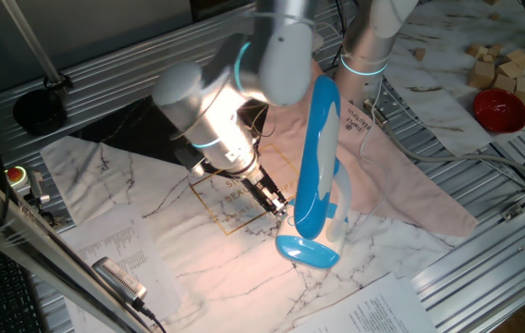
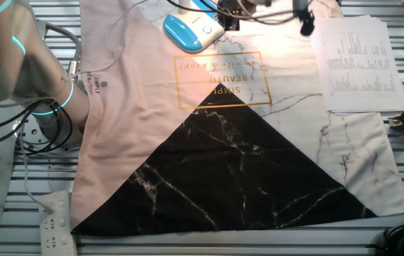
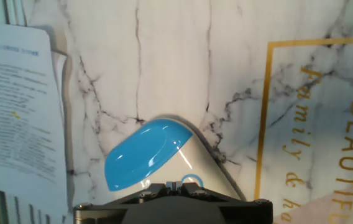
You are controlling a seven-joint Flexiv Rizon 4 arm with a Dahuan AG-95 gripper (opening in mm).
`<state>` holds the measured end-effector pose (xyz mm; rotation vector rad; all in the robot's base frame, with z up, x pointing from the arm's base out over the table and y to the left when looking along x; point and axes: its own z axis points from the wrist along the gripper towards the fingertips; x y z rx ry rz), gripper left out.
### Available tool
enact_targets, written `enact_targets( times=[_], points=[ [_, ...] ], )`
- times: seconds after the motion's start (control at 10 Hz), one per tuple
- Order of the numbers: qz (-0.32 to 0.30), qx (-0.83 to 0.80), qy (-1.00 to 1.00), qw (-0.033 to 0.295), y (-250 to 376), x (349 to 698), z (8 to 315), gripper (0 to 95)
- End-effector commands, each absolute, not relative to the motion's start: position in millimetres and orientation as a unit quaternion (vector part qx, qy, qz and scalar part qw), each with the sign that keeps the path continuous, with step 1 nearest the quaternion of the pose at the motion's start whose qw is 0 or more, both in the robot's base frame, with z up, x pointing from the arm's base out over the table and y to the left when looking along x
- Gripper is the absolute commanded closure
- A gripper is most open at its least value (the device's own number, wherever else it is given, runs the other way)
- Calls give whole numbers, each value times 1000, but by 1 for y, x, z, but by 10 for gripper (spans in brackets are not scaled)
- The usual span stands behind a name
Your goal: Turn on the desk lamp by pressing the button
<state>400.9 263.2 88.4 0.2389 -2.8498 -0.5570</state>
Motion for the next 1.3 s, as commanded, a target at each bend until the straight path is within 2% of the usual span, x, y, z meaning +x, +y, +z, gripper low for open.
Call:
enact_targets(
  times=[0.1, 0.7, 1.3],
  points=[
    [-212, 86, -969, 94, 262, 404, 88, 950],
    [-195, 134, -968, 89, 236, 406, 92, 950],
    [-154, 165, -970, 90, 215, 427, 90, 950]
  ],
)
